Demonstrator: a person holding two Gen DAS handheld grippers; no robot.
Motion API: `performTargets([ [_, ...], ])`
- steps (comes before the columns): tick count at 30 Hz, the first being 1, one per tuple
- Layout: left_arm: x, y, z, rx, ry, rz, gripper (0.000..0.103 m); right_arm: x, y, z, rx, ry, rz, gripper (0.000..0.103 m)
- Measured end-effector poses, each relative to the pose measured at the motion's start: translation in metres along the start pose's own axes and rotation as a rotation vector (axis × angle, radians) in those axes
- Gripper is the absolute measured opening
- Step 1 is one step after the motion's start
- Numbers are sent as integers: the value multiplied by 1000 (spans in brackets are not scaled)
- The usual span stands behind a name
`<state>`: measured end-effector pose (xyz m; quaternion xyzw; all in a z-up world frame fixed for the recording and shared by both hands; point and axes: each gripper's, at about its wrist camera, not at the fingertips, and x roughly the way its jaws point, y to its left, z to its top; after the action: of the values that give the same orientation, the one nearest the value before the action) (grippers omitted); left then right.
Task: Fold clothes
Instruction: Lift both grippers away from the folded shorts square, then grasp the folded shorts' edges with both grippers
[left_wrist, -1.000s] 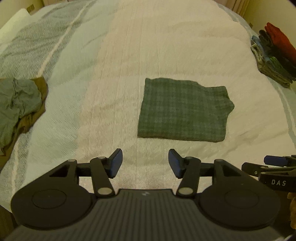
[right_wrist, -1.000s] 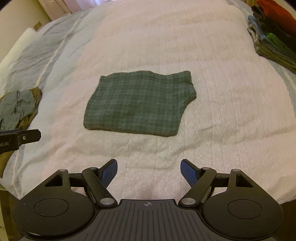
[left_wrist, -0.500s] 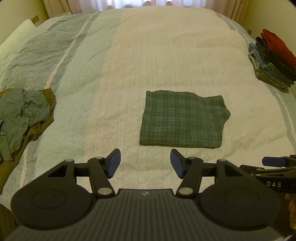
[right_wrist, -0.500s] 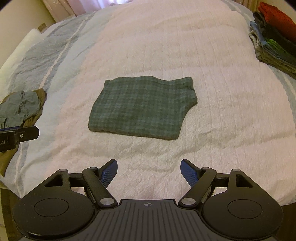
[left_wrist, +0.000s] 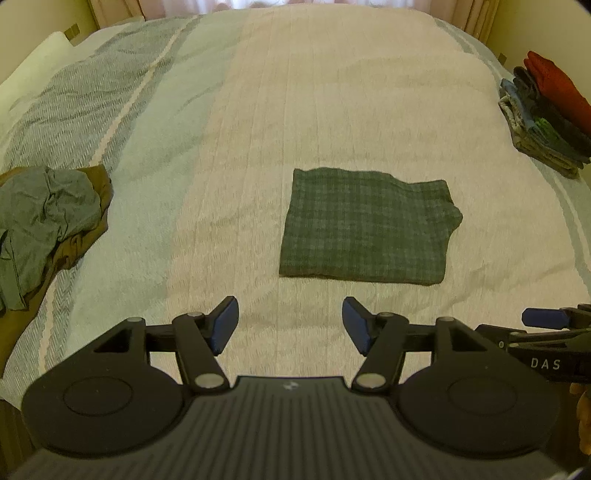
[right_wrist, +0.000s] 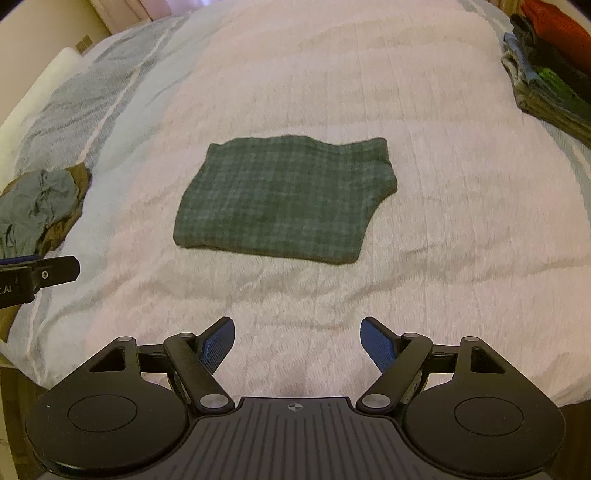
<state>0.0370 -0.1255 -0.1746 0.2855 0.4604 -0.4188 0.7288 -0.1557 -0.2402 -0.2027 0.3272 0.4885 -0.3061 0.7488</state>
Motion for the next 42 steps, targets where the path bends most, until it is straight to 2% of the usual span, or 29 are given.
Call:
performTargets([
  [2,4,0,-2,-2,13,0,58,4,-3,-1,11,11,-1,78],
  [7,23,5,-6,-16,49,-19,61,25,-36,4,133,-18,73,78],
  [11,48,19,-7,-53,68,-63,61,41,-62,9,230,-41,133,78],
  [16,86,47,6,-121,40,-185,61,62,-94,15,348,-70,208,78],
  [20,121,67,22,-183,27,-304,61,93,-113,30,385,-85,295,78],
  [24,166,81,45,-234,42,-391,63,124,-132,44,421,-99,382,78],
  [32,251,100,77,-328,73,-515,64,186,-169,73,492,-128,556,78],
  [37,286,104,84,-389,86,-661,63,218,-185,90,526,-138,648,77],
  [39,294,103,86,-394,90,-717,62,224,-181,94,527,-132,664,70],
  [40,299,102,88,-395,94,-747,61,227,-179,96,527,-129,672,56],
  [41,303,101,89,-395,99,-774,61,230,-178,99,527,-126,680,51],
  [42,307,99,90,-393,104,-792,61,232,-176,101,528,-123,688,50],
])
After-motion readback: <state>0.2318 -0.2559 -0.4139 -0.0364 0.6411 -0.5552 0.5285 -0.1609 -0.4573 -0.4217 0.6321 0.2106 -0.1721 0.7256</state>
